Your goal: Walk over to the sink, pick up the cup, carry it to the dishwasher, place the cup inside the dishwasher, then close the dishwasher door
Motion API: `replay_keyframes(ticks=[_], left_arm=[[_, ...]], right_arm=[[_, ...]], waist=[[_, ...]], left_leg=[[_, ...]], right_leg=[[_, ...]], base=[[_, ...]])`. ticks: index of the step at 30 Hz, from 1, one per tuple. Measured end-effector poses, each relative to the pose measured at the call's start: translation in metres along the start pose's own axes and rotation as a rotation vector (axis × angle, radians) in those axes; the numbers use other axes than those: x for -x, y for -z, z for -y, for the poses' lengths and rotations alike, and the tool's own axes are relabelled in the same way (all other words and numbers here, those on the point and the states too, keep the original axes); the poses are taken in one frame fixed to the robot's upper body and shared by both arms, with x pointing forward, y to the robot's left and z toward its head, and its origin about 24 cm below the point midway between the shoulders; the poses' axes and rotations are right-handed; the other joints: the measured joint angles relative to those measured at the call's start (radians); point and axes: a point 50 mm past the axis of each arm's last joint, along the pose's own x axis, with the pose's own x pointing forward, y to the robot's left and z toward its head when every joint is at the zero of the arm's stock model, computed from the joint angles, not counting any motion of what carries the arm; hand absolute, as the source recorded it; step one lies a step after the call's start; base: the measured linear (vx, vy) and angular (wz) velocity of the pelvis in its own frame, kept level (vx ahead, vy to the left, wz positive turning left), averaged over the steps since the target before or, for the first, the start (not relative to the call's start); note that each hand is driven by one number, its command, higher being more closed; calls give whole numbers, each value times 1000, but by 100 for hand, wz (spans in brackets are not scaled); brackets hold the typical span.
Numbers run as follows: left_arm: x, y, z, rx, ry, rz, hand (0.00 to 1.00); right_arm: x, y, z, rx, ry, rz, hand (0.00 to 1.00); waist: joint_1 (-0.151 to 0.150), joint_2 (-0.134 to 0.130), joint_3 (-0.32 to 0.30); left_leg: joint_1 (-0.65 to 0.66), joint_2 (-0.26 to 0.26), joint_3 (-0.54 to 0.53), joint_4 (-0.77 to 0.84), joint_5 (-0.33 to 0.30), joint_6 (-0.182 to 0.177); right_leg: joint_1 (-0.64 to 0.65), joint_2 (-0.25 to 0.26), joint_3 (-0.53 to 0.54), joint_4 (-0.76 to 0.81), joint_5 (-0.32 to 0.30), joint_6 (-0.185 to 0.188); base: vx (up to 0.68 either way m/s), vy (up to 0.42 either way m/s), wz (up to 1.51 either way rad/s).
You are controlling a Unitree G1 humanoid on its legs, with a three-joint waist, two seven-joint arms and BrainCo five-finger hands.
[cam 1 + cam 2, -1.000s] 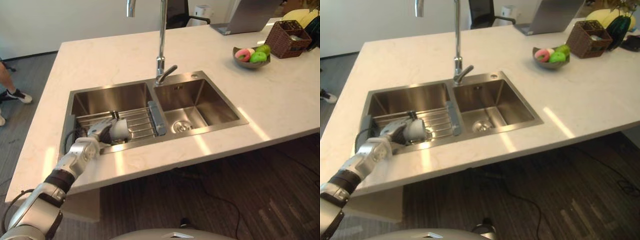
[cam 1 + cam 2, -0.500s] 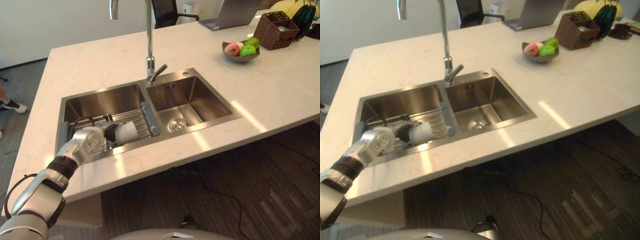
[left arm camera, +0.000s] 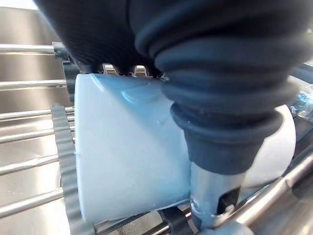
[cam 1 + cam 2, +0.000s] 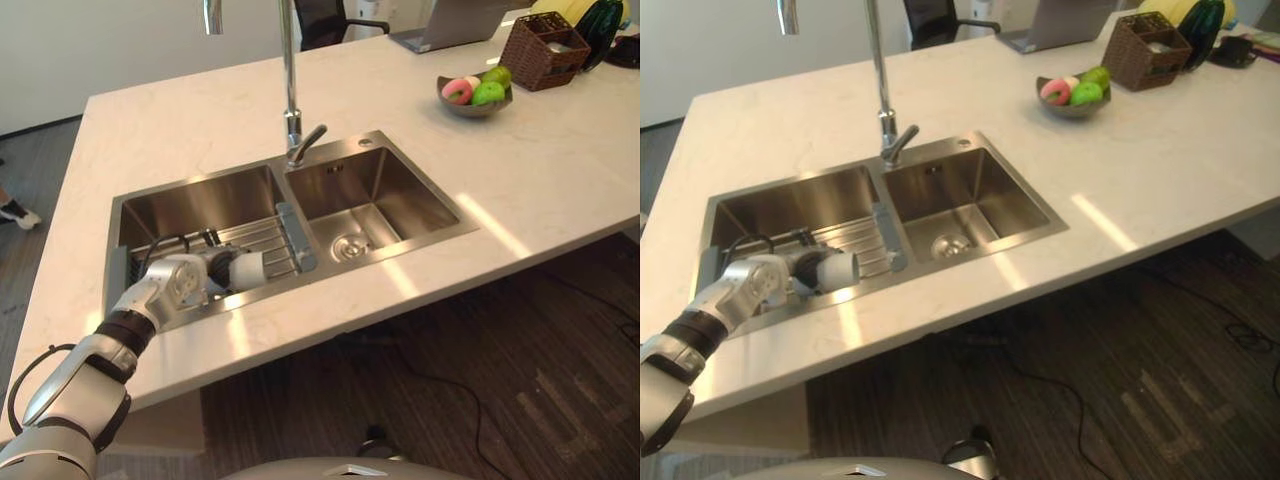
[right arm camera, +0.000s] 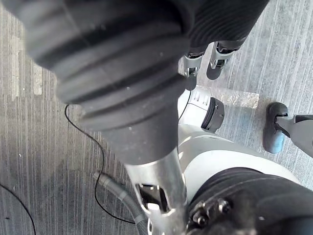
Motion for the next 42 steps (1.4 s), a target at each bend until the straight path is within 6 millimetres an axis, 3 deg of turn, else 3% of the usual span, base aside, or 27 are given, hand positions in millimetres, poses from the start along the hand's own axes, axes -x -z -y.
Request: replay_keyframes(ticks=[1, 15, 18, 22, 24, 26, 28, 30, 33, 38, 42], left_arm=[[0, 0, 0, 2, 0, 0, 100], [-2, -2, 6, 67, -63, 18, 100], [0, 1, 13, 212, -158, 43, 100], [12, -9, 14, 784, -346, 231, 100], [26, -29, 0, 1110, -485, 483, 100], [41, -33, -18, 1196, -601, 617, 100], [61, -26, -40, 1241, -756, 711, 100], [94, -12, -65, 1313, -984, 833, 100], [124, 3, -78, 1369, -1176, 902, 100], [154, 26, -70, 1420, -1359, 880, 100], [180, 55, -52, 1430, -1534, 756, 100]], right_arm=[[0, 0, 0, 0, 0, 0, 0], [0, -2, 1, 4, 3, 3, 0], [0, -1, 1, 4, 4, 1, 0], [0, 0, 0, -10, 3, -1, 0], [1, 2, 3, -51, 9, 3, 0], [1, 2, 5, -81, 14, 13, 0], [2, -3, 7, -100, 13, 35, 0], [2, -9, 6, -123, -17, 63, 0], [3, -11, 7, -139, -19, 75, 0], [3, -11, 8, -139, -11, 80, 0], [2, -7, 8, -101, -2, 61, 0]], waist=[[0, 0, 0], [2, -2, 2], [5, 1, 1], [28, -8, 7], [53, -14, 7], [70, -15, 8], [88, -16, 8], [117, -17, 7], [141, -19, 6], [190, -25, -16], [226, -25, -32]], left_leg=[[0, 0, 0, 0, 0, 0], [2, 0, 2, -1, 0, 0], [1, 0, 1, -1, 0, 0], [-6, 0, -7, -1, 0, 0], [-19, -3, -30, 0, 4, 3], [-21, -3, -54, 1, 7, 4], [-18, -3, -65, 1, 9, 5], [-26, -6, -79, 0, 17, 8], [-38, -8, -121, -1, 31, 9], [-58, -9, -163, -2, 39, 11], [-80, -13, -211, 1, 45, 16]], right_leg=[[0, 0, 0, 0, 0, 0], [-1, 0, 1, -4, 0, 0], [1, 0, 1, -3, 0, 0], [0, -1, -7, 2, 0, 0], [3, -4, -37, 2, 0, 0], [19, -4, -66, 2, -1, -1], [30, -4, -84, 2, -2, -3], [32, -6, -99, 2, -3, -5], [54, -6, -144, 2, -9, -14], [72, -5, -173, 2, -25, -10], [84, -5, -216, 9, -39, -7]], base=[[-36, -9, 0], [-2, -1, 0], [0, 0, 0], [0, 0, 4], [1, -6, 27], [-9, -13, 35], [-30, -11, 21], [-54, -9, 18], [-59, -19, 40], [-61, -18, 28], [-28, -17, 38]])
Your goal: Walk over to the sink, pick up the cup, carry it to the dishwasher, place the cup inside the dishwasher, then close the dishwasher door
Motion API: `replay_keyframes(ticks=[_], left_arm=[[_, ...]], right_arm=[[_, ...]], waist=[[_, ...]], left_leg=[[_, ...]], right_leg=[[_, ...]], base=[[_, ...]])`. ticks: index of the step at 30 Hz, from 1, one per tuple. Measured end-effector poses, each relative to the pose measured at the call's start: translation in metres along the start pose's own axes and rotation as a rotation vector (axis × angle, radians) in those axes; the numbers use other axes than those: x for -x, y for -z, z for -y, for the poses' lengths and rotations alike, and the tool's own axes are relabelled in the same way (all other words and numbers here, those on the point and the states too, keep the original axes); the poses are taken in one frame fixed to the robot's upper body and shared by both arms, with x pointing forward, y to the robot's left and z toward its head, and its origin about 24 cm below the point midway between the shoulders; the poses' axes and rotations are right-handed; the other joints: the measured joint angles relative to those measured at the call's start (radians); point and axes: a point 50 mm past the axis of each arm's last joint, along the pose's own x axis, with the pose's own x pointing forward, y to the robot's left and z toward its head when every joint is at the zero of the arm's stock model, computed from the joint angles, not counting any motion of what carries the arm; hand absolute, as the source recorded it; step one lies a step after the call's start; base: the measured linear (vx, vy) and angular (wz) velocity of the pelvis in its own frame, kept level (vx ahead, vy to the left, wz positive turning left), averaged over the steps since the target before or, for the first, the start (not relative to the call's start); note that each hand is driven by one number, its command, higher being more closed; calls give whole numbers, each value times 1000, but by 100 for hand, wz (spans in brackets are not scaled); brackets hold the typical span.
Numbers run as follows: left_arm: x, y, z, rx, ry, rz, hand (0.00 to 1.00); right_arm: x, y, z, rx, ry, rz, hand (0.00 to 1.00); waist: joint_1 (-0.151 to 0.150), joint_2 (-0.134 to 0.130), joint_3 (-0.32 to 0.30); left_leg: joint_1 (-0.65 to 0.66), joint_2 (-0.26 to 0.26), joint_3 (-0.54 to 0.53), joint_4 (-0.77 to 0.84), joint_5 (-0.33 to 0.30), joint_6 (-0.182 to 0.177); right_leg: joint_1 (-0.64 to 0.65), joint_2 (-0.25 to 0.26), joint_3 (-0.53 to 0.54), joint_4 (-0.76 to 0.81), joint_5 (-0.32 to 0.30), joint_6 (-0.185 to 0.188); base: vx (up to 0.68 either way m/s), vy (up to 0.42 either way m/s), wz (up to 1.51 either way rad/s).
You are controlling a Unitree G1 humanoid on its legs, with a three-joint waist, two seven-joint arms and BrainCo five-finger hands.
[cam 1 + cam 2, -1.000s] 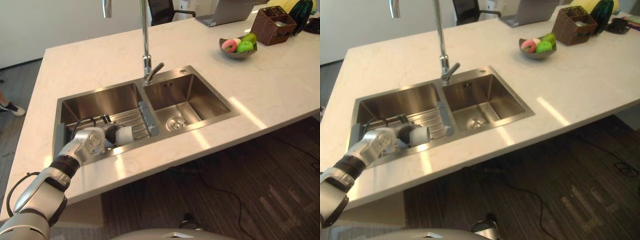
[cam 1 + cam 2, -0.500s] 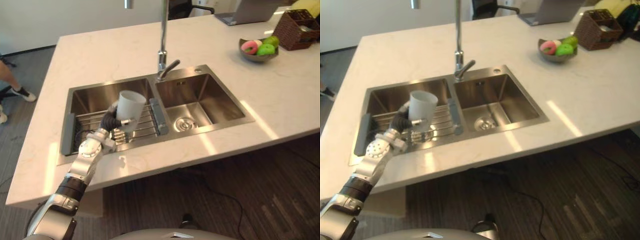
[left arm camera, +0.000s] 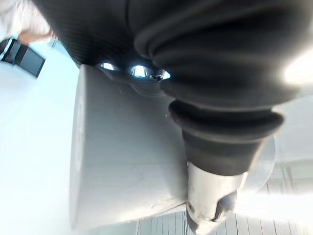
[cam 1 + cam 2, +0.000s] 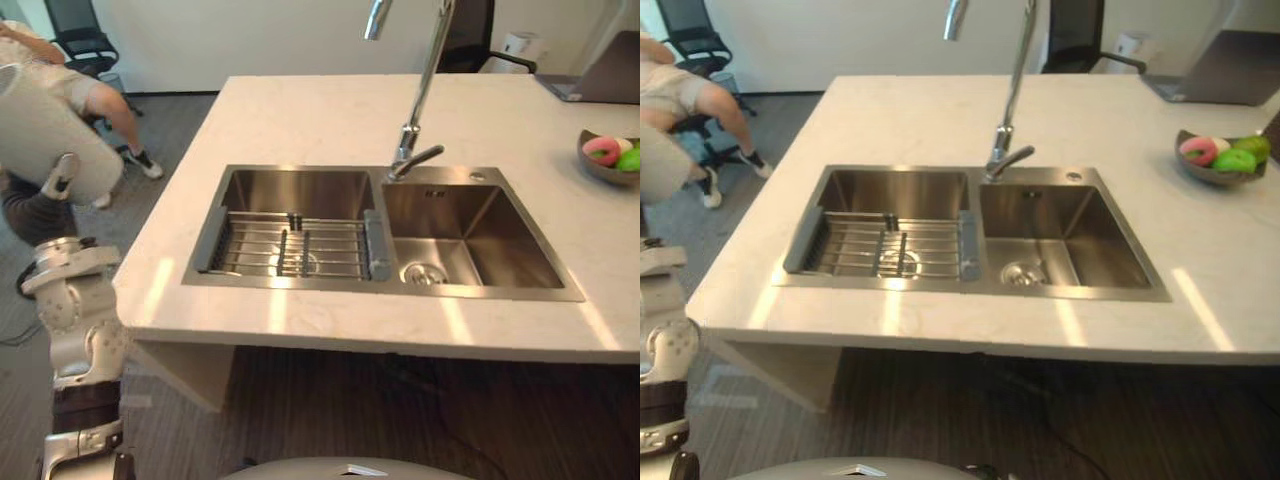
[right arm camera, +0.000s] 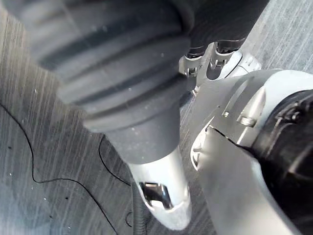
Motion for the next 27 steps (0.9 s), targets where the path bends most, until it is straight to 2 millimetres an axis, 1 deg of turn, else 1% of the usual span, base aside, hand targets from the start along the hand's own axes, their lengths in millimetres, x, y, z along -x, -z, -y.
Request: replay_keyframes(ticks=[1, 3, 4, 6, 7, 8, 9, 10, 11, 12, 13, 14, 15, 16, 17, 18, 19, 20, 21, 22, 23, 24, 25, 26, 27], left_arm=[[4, -4, -14, -23, -52, 0, 100], [11, -7, -27, -58, -94, -7, 100], [12, -8, -31, -67, -106, -10, 100], [21, -14, -48, -114, -165, -13, 100], [23, -17, -53, -128, -181, -14, 100], [28, -21, -62, -156, -209, -21, 100], [34, -23, -68, -175, -230, -37, 100], [41, -23, -70, -182, -238, -55, 100], [45, -24, -70, -185, -240, -64, 100], [52, -23, -72, -189, -246, -85, 100], [55, -22, -72, -188, -245, -95, 100], [58, -19, -70, -178, -238, -114, 100], [59, -18, -70, -172, -230, -121, 100], [60, -18, -70, -171, -227, -122, 100], [61, -18, -70, -173, -220, -125, 100], [61, -18, -70, -174, -213, -127, 100], [62, -17, -69, -172, -199, -131, 100], [61, -17, -69, -172, -189, -130, 100], [61, -17, -67, -168, -172, -125, 100], [61, -15, -64, -157, -159, -123, 100], [61, -12, -60, -141, -150, -123, 100], [61, -5, -50, -109, -121, -140, 100], [60, 6, -37, -67, -81, -167, 100], [60, 11, -29, -37, -63, -179, 100], [59, 20, -14, 27, -39, -185, 100]], right_arm=[[0, 4, 0, 21, 4, -15, 0], [0, 9, 1, 24, 8, -32, 0], [0, 10, 1, 23, 13, -34, 0], [0, 10, 3, 67, 22, -43, 0], [0, 10, 2, 77, 19, -45, 0], [-1, 9, -1, 105, 12, -51, 0], [-2, 8, -3, 127, 11, -56, 0], [-2, 7, -2, 138, 18, -61, 0], [-2, 7, -1, 152, 20, -66, 0], [-2, 6, -2, 172, 23, -70, 0], [-3, 6, -2, 173, 24, -72, 0], [-3, 7, -3, 172, 27, -80, 0], [-3, 5, 0, 174, 39, -80, 0], [-2, 3, 2, 175, 44, -78, 0], [-2, 0, 2, 178, 43, -72, 0], [-2, -1, 3, 178, 44, -69, 0], [-1, -6, 5, 183, 52, -59, 0], [-1, -8, 5, 181, 52, -55, 0], [-2, -11, 4, 166, 50, -42, 0], [-2, -10, 3, 142, 47, -37, 0], [-3, -7, 1, 125, 41, -35, 0], [-3, -10, 0, 103, 36, -17, 0], [-3, -18, -1, 79, 34, 10, 0], [-3, -16, 0, 65, 37, 6, 0], [-3, -10, 0, 37, 37, -5, 0]], waist=[[14, 0, -4], [35, -2, -11], [44, -3, -13], [72, -7, -20], [77, -9, -21], [93, -5, -19], [102, -4, -18], [117, -2, -17], [123, -1, -17], [127, -2, -17], [124, -4, -16], [120, -5, -15], [122, -1, -11], [125, 3, -7], [126, 6, -4], [125, 14, -4], [121, 21, -2], [119, 24, -2], [112, 37, -2], [101, 8, -4], [98, 0, -1], [100, 19, 0], [67, 33, 12], [51, 49, 16], [11, 37, 17]], left_leg=[[-10, -2, -30, 0, 5, 0], [-22, -4, -66, 1, 11, -4], [-27, -5, -74, 2, 15, -6], [-37, -11, -123, 9, 23, -5], [-43, -12, -131, 16, 23, -5], [-52, -14, -147, 28, 22, -5], [-62, -18, -154, 44, 21, -2], [-66, -19, -157, 54, 20, 1], [-67, -20, -156, 58, 21, 5], [-76, -25, -134, 68, 29, 32], [-84, -28, -107, 71, 36, 59], [-94, -31, -26, 69, 50, 125], [-98, -30, 38, 70, 60, 180], [-98, -27, 68, 73, 62, 196], [-101, -15, 124, 78, 63, 230], [-102, -7, 156, 80, 61, 252], [-107, 12, 239, 81, 43, 286], [-106, 19, 267, 78, 40, 286], [-96, 32, 315, 63, 32, 277], [-90, 40, 378, 70, -5, 237], [-107, 56, 411, 124, -25, 256], [-134, 86, 447, 321, 14, 278], [-136, 93, 485, 355, 32, 232], [-134, 87, 489, 328, 53, 221], [-105, 32, 417, 136, 145, 158]], right_leg=[[2, 0, -17, 20, -18, 1], [2, -1, -38, 50, -45, 3], [2, -2, -42, 60, -56, 3], [2, -4, -62, 105, -97, 9], [0, -5, -63, 117, -105, 12], [1, -5, -64, 138, -126, 10], [1, -5, -68, 156, -146, 6], [10, -5, -81, 173, -167, 1], [15, -6, -91, 182, -175, 1], [19, -9, -108, 199, -197, -5], [23, -13, -119, 208, -208, -7], [32, -16, -133, 219, -223, -12], [43, -25, -166, 228, -230, -13], [51, -25, -179, 230, -232, -13], [61, -26, -202, 232, -235, -12], [66, -26, -208, 233, -236, -13], [65, -28, -214, 235, -236, -15], [64, -28, -217, 235, -235, -15], [63, -27, -220, 238, -232, -16], [59, -47, -224, 228, -218, -14], [52, -60, -228, 235, -216, -12], [38, -68, -224, 286, -225, -10], [47, -71, -225, 317, -242, -23], [45, -67, -223, 316, -260, -34], [38, -6, -213, 234, -247, -80]], base=[[9, -25, 56], [15, -30, 56], [28, -40, 56], [58, -52, 63], [42, -47, 56], [-1, -45, 53], [-21, -56, 69], [-29, -47, 61], [-38, -42, 65], [-45, -30, 63], [-68, -27, 101], [-96, -18, 109], [-75, -13, 101], [-78, -18, 76], [-49, -34, 53], [-68, -45, 60], [-41, -36, 42], [-21, -23, 35], [-2, -12, 19], [24, 42, 15], [54, 63, -4], [96, 51, 18], [23, 36, 38], [-78, 6, 96], [-206, 20, 119]])
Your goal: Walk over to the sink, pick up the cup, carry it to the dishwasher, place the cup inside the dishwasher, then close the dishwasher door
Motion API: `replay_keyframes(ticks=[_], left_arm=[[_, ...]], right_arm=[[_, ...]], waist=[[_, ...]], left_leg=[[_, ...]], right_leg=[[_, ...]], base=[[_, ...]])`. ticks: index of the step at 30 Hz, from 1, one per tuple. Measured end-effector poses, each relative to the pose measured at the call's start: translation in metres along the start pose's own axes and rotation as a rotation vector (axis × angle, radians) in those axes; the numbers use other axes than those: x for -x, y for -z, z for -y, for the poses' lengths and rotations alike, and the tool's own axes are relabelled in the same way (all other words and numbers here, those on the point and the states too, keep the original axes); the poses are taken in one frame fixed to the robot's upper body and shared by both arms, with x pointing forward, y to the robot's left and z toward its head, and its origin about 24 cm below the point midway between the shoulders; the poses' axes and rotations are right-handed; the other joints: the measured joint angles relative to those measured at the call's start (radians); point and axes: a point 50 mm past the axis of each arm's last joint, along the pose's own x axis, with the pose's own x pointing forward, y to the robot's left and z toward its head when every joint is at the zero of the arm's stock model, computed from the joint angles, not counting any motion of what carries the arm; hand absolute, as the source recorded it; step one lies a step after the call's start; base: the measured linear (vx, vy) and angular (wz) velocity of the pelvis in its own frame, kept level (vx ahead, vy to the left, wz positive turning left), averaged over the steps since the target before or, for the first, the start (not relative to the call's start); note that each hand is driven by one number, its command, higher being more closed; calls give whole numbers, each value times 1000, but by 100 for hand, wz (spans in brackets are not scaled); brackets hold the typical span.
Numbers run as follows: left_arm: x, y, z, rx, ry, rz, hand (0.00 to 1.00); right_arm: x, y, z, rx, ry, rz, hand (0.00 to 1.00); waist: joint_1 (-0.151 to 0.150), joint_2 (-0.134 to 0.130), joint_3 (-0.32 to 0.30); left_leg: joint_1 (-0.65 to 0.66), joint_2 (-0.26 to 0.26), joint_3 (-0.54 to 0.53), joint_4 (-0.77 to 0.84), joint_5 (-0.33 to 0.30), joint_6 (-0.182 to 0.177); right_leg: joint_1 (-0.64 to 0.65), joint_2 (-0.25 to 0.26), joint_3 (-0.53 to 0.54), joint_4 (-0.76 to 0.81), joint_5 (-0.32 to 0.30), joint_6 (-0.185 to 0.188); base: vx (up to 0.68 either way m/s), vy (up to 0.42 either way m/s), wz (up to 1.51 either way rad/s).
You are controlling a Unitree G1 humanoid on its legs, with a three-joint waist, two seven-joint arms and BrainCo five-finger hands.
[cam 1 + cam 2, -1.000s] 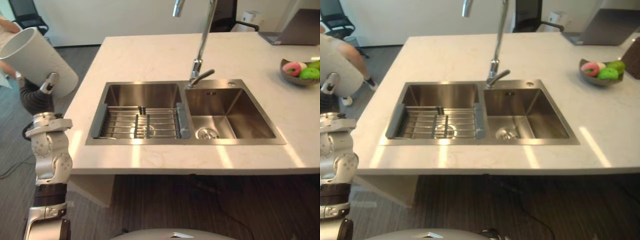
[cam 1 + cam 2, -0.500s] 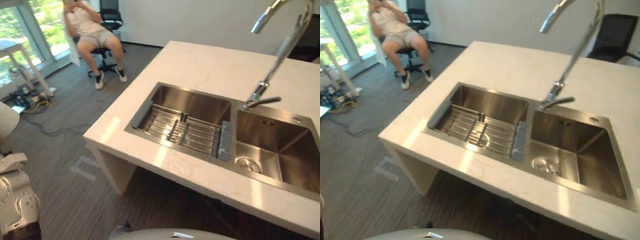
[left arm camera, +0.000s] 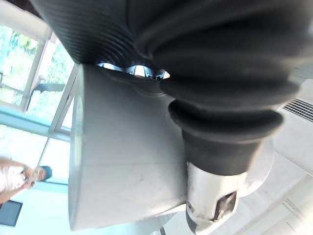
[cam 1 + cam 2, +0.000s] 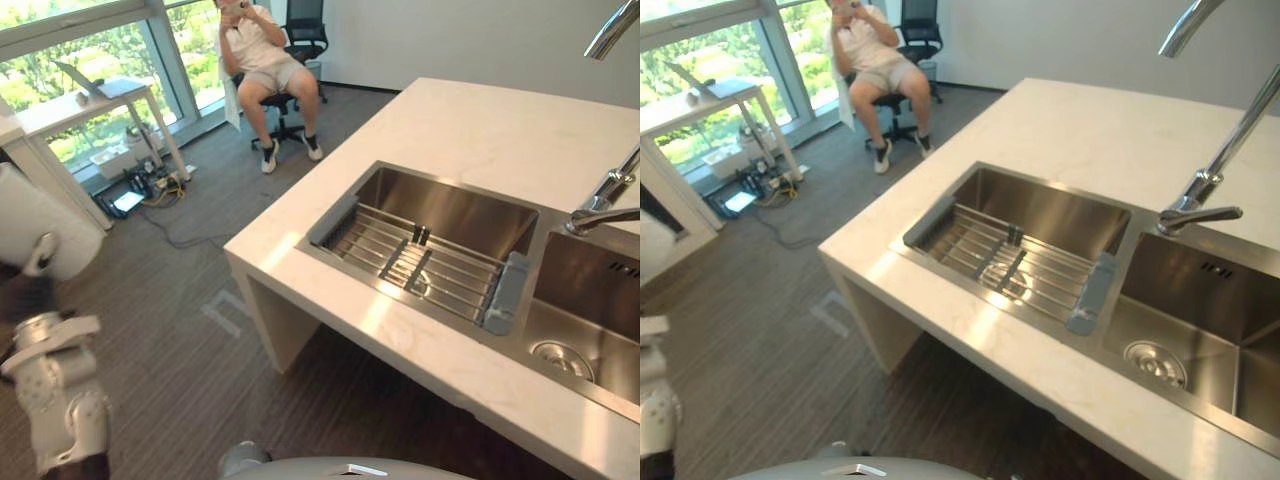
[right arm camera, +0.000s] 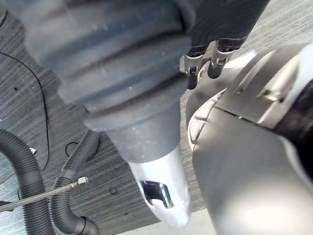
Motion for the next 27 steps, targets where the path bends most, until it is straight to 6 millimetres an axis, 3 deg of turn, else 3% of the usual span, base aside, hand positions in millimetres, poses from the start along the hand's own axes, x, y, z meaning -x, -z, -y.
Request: replay_keyframes(ticks=[1, 2, 3, 5, 7, 9, 13, 15, 16, 17, 19, 22, 24, 27], left_arm=[[-1, 4, 8, 33, 12, 1, 100], [-4, 13, 25, 84, 45, -13, 100], [-3, 19, 34, 97, 75, -39, 100], [-8, 26, 49, 121, 135, -66, 100], [-11, 28, 51, 123, 138, -65, 100], [-5, 25, 31, 85, 70, -58, 100], [10, 31, 20, 76, 19, -99, 100], [13, 35, 26, 97, 27, -116, 100], [13, 40, 37, 115, 68, -134, 100], [13, 41, 40, 121, 80, -141, 100], [10, 49, 65, 170, 159, -160, 100], [5, 51, 86, 185, 220, -159, 100], [4, 50, 84, 163, 216, -159, 100], [8, 53, 82, 134, 194, -201, 100]], right_arm=[[0, 4, 0, -15, 0, -9, 0], [0, 10, -2, -56, -1, -11, 0], [1, 8, 3, -74, 14, -4, 0], [6, 8, 14, -91, 40, 15, 0], [7, 10, 16, -99, 50, 14, 0], [5, 15, 10, -86, 47, -8, 0], [5, 14, 11, -63, 51, -8, 0], [5, 10, 10, -49, 46, 12, 0], [6, 11, 12, -51, 51, 9, 0], [6, 12, 12, -53, 52, 5, 0], [8, 32, 14, -82, 58, -38, 0], [10, 47, 15, -110, 64, -66, 0], [9, 54, 8, -77, 38, -92, 0], [4, 48, -5, 43, -2, -112, 0]], waist=[[-26, -15, -17], [-35, -8, -5], [-30, 2, 8], [-44, 42, 14], [-48, 28, 18], [-30, -18, 21], [-13, -37, 43], [-17, -35, 69], [-32, -22, 69], [-35, -18, 72], [-63, -43, 65], [-63, -53, 61], [-53, -73, 50], [-43, -117, 8]], left_leg=[[13, -26, -9, -59, 10, -5], [16, -17, 64, 110, -149, -1], [72, -27, 111, 135, -224, -39], [169, -84, 77, -58, -193, -58], [192, -113, 29, -117, -164, -51], [199, -138, 26, -128, -158, -44], [201, -173, -20, -204, -137, -53], [201, -178, -75, -204, -136, -51], [197, -175, -156, -203, -115, -21], [194, -172, -169, -203, -113, -20], [142, -168, -316, -203, -104, -31], [79, -161, -411, -203, -105, -31], [72, -165, -424, -204, -98, -41], [57, -166, -442, -196, -54, -79]], right_leg=[[13, -5, -39, -41, 28, 12], [-6, -31, -103, -8, 42, 39], [-15, -56, -127, 47, 41, 36], [-31, -80, -164, 151, 23, 10], [-61, -124, -162, 258, -6, -16], [-51, -125, -116, 207, -21, -3], [-61, -159, -127, 261, -7, -4], [-105, -196, -53, 404, 34, -68], [-190, -182, 118, 530, 52, -120], [-201, -167, 161, 532, 35, -104], [-220, -43, 450, 399, -61, -33], [-200, 53, 685, 198, -69, 24], [-168, 68, 697, 112, -59, 44], [-154, 60, 609, 102, -25, 26]], base=[[-167, -9, 144], [-100, 25, 115], [-4, 43, 82], [9, 80, 91], [-56, 25, 71], [-78, -25, 8], [-103, 29, 26], [-83, 64, 69], [-22, 47, 89], [-5, 9, 137], [5, -80, 195], [38, -114, 182], [57, -188, 107], [13, -209, 98]])
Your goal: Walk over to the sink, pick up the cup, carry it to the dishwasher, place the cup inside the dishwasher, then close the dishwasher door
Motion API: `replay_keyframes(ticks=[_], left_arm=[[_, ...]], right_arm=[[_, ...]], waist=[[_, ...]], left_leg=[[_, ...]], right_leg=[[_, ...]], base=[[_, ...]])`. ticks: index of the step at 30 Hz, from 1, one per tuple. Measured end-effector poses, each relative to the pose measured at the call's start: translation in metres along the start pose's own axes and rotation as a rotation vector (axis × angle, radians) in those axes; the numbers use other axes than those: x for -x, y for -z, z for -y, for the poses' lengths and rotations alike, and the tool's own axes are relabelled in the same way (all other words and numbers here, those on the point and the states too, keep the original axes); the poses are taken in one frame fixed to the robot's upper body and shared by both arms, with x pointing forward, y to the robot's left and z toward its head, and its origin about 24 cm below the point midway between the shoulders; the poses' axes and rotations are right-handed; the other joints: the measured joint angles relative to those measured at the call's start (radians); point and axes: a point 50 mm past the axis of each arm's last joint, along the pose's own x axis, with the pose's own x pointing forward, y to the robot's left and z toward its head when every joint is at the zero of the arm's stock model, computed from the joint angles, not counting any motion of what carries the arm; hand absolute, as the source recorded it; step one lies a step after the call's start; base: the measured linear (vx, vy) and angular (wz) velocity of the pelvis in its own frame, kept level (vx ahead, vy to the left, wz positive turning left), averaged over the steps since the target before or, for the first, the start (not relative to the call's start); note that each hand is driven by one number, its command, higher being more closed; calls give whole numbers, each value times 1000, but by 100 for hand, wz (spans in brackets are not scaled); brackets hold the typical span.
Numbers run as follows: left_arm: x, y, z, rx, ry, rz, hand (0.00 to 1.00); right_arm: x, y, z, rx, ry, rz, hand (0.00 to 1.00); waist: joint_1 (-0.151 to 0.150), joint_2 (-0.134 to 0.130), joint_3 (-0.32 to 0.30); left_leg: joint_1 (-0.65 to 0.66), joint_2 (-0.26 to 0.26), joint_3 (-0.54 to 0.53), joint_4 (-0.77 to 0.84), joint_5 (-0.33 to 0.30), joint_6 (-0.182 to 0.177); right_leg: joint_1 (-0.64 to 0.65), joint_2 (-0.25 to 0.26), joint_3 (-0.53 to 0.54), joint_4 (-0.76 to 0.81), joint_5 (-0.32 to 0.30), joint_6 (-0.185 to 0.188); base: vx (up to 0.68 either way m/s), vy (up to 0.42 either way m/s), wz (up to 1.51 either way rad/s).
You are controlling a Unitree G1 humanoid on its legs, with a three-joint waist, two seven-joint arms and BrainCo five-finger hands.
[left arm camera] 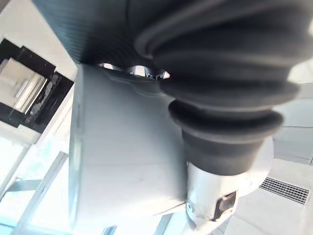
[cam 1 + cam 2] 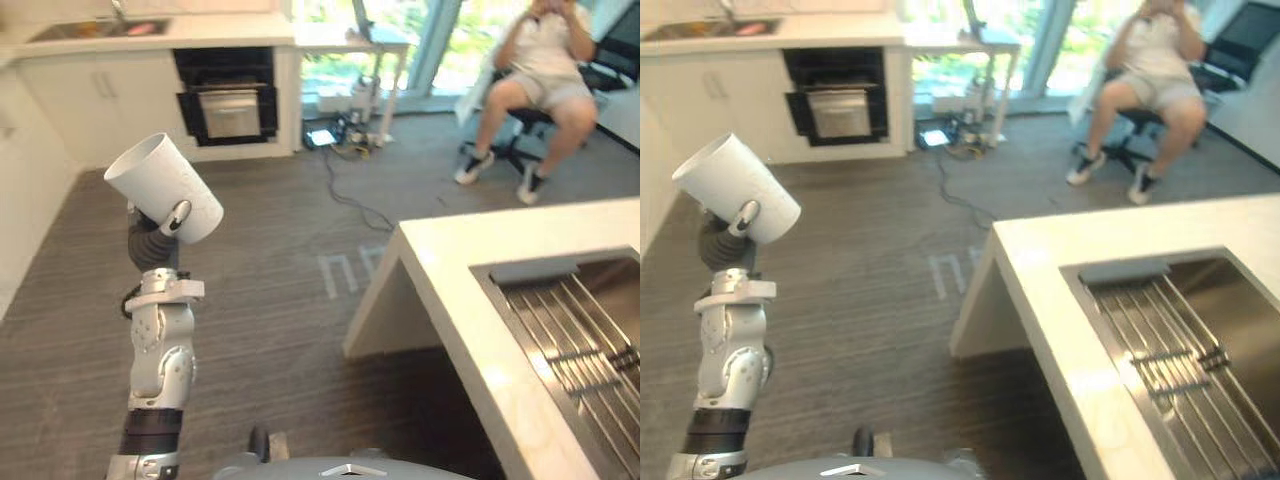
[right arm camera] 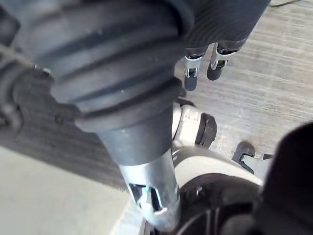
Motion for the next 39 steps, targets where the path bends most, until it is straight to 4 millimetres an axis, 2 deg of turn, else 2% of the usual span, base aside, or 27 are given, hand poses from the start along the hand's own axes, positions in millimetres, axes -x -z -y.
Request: replay_keyframes(ticks=[1, 2, 3, 6, 7, 8, 9, 10, 11, 12, 13, 15, 16, 17, 18, 19, 20, 22, 24, 30, 32, 34, 35, 37, 38, 39], left_arm=[[3, 1, 0, -5, -2, -12, 100], [7, 0, -2, -24, -12, -21, 100], [9, 0, -4, -30, -20, -25, 100], [18, 3, -11, -42, -43, -57, 100], [18, 4, -11, -43, -42, -67, 100], [18, 5, -10, -39, -24, -79, 100], [17, 6, -7, -36, 10, -83, 100], [17, 6, -6, -35, 24, -84, 100], [18, 8, -3, -30, 52, -89, 100], [18, 8, -1, -30, 67, -92, 100], [19, 8, 1, -27, 78, -94, 100], [19, 4, 5, -23, 96, -80, 100], [18, 2, 8, -19, 111, -66, 100], [18, 2, 10, -3, 120, -68, 100], [18, 2, 10, -6, 122, -76, 100], [19, 3, 11, 2, 127, -84, 100], [18, 5, 14, 14, 143, -90, 100], [17, 7, 22, 25, 175, -100, 100], [16, 9, 26, 30, 199, -114, 100], [17, 13, 24, 21, 205, -159, 100], [18, 16, 23, 24, 203, -169, 100], [20, 18, 23, 27, 208, -178, 100], [23, 20, 19, 23, 199, -189, 100], [26, 20, 14, 14, 176, -197, 100], [25, 20, 9, 1, 163, -198, 100], [25, 21, 7, -2, 155, -202, 100]], right_arm=[[1, -7, 5, 23, 13, 10, 0], [4, -20, 12, 76, 26, 24, 0], [3, -26, 10, 96, 25, 38, 0], [2, -2, 7, 37, 16, -16, 0], [2, -1, 6, 30, 10, -19, 0], [0, -1, 0, 31, -7, -31, 0], [-1, -2, -3, 31, -12, -37, 0], [-1, -3, -4, 31, -14, -35, 0], [0, -12, 0, 28, -4, -18, 0], [1, -20, 4, 32, 12, -13, 0], [2, -22, 11, 29, 35, -21, 0], [1, -22, 10, 11, 40, -24, 0], [2, -11, 14, -33, 53, -48, 0], [3, -13, 16, -55, 49, -34, 0], [3, -11, 16, -66, 50, -28, 0], [3, -5, 17, -86, 53, -32, 0], [3, -2, 15, -100, 48, -24, 0], [2, 0, 12, -119, 37, -7, 0], [2, -1, 11, -124, 31, 16, 0], [2, -9, 7, -90, 30, 104, 0], [2, -10, 5, -84, 21, 113, 0], [2, -10, 4, -78, 19, 114, 0], [2, -7, 6, -77, 25, 103, 0], [2, -6, 6, -68, 29, 98, 0], [2, -7, 5, -39, 29, 93, 0], [1, -8, 4, -26, 26, 91, 0]], waist=[[5, 15, -5], [17, 47, -5], [23, 56, -5], [21, 42, -4], [16, 40, -2], [-5, 25, 6], [-14, 8, 18], [-11, 6, 26], [1, 30, 46], [17, 43, 54], [21, 59, 52], [15, 48, 44], [13, 20, 44], [14, 61, 38], [4, 56, 42], [-10, 46, 33], [-24, 47, 27], [-37, 45, 28], [-36, 47, 28], [-39, 63, 39], [-46, 69, 42], [-46, 67, 42], [-44, 65, 39], [-36, 49, 34], [-30, 30, 29], [-31, 31, 33]], left_leg=[[-4, 13, 0, 0, 6, -7], [-13, 38, -11, -1, 42, -16], [-18, 51, -20, -1, 63, -22], [-45, 59, -55, 1, 90, -8], [-52, 58, -35, 3, 86, 15], [-88, 77, 100, 62, 32, 99], [-109, 107, 247, 150, -25, 146], [-123, 127, 306, 218, -42, 160], [-141, 171, 374, 345, -73, 147], [-142, 165, 362, 371, -94, 114], [-140, 131, 342, 344, -101, 114], [-117, 90, 368, 258, -101, 112], [-136, 111, 404, 408, -152, 144], [-120, 138, 386, 456, -219, 81], [-96, 104, 379, 405, -198, 89], [-55, 59, 381, 293, -141, 101], [-30, 37, 375, 212, -100, 105], [23, 10, 362, 81, -29, 102], [57, -3, 362, -8, 12, 102], [49, -1, 365, -8, 2, 110], [34, -1, 340, -8, 3, 109], [30, 3, 339, -8, 5, 106], [26, 4, 345, -8, 9, 101], [14, 3, 354, -8, 22, 83], [4, 0, 370, -9, 38, 73], [5, 7, 374, -9, 48, 74]], right_leg=[[2, 9, -16, -1, -1, -6], [11, 34, -49, -6, 2, -12], [18, 47, -73, -8, 9, -18], [55, 64, -152, -15, 2, -37], [60, 62, -169, -23, 3, -39], [85, 46, -224, -45, 12, -38], [123, 27, -285, -72, 18, -41], [139, 19, -302, -76, 18, -41], [169, 21, -327, -67, 5, -34], [181, 17, -328, -53, -18, -15], [185, 0, -343, -47, -31, -8], [192, -19, -347, -75, -27, -11], [201, -54, -379, -93, -19, -8], [204, -45, -376, -80, -16, -3], [205, -59, -370, -65, -11, -6], [199, -74, -356, -66, 15, -23], [196, -76, -341, -68, 38, -30], [190, -80, -340, -64, 67, -35], [160, -82, -308, -19, 72, -38], [53, -84, -221, 147, 94, -73], [26, -78, -211, 168, 102, -72], [50, -70, -212, 114, 100, -68], [81, -62, -211, 37, 96, -62], [114, -54, -212, -71, 87, -54], [122, -55, -210, -127, 58, -36], [125, -52, -209, -141, 64, 6]], base=[[42, -117, 79], [45, -108, 44], [38, -121, 58], [45, -116, 66], [34, -47, 91], [62, -19, 129], [71, 22, 136], [56, 68, 115], [38, 100, 68], [15, 126, 72], [8, 118, 68], [14, 95, 75], [71, 114, 48], [93, 138, 34], [73, 115, 15], [53, 114, 23], [35, 93, 26], [-14, 92, 23], [-74, 79, 4], [-49, 32, -5], [-49, -18, 7], [-43, -55, 3], [-46, -101, -21], [-62, -113, -39], [-93, -120, -39], [-151, -150, -42]])
